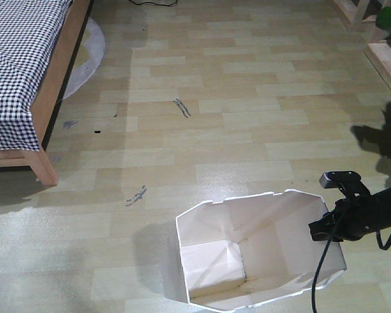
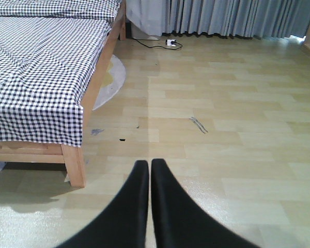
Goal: Move trash bin to bedside with robot
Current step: 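Drive the base toward the bed carrying the bin in the right gripper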
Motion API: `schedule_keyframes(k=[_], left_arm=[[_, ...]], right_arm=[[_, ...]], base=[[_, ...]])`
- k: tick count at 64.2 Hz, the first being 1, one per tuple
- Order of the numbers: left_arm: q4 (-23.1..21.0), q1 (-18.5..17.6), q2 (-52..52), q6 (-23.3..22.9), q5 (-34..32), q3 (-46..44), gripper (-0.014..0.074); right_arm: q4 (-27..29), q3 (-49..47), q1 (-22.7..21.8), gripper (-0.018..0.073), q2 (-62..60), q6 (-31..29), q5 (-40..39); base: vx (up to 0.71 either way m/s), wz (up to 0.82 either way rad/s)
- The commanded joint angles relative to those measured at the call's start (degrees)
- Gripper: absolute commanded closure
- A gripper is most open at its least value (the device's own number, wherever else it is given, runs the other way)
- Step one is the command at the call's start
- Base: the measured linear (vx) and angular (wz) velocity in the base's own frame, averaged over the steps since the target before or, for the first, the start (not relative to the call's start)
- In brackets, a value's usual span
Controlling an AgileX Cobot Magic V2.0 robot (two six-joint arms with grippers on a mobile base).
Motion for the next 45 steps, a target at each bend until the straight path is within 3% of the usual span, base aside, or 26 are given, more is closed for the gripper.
schedule_keyframes(k=[1, 45], left_arm=[[-0.13, -0.17, -0.81, -0.25, -3.76, 0.19, 0.0603], [-0.13, -0.17, -0.81, -0.25, -3.76, 0.19, 0.0603]], right_arm=[[3.36, -0.68, -0.18, 0.0564, -3.61, 0.28, 9.48], [3.3, -0.68, -0.18, 0.0564, -3.61, 0.28, 9.48]], base=[[0.21, 0.09], [0.29, -0.03]])
